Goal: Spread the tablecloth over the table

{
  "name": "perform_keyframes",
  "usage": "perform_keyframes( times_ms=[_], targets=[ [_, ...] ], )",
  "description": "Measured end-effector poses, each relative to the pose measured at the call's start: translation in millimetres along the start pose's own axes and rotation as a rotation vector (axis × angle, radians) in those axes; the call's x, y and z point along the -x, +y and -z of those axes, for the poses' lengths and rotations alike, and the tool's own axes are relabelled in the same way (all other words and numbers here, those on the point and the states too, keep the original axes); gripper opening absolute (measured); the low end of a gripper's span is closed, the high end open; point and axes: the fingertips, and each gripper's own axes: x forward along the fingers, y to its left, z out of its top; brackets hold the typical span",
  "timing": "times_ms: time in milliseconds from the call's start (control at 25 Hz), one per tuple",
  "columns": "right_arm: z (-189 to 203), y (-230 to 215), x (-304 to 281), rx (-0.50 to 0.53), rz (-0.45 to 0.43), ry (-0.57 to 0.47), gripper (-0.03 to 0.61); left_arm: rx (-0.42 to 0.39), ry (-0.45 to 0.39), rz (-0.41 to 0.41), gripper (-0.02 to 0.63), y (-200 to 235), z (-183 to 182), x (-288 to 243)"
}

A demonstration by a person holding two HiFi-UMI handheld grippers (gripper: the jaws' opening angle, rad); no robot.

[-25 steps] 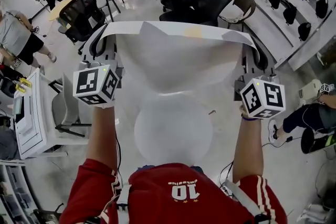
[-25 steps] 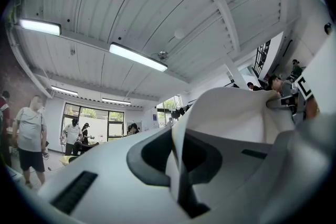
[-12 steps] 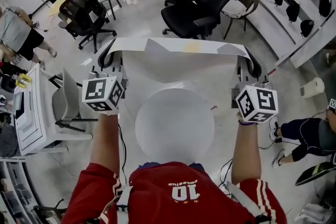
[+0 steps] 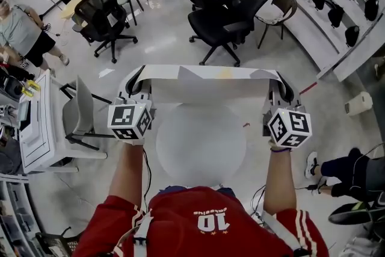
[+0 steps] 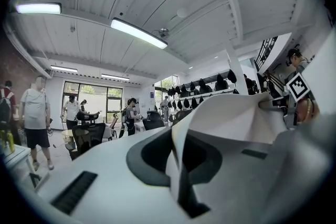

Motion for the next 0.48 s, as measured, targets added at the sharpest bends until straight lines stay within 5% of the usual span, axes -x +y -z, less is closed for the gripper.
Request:
perform_keyframes(
  times_ms=[480],
  targets=[
    [22.5,9.4,58.9,-0.078,-0.064,0.015,0.015,0.103,0.043,-0.062,0.008,-25.7,21.1,63.5]
  ],
)
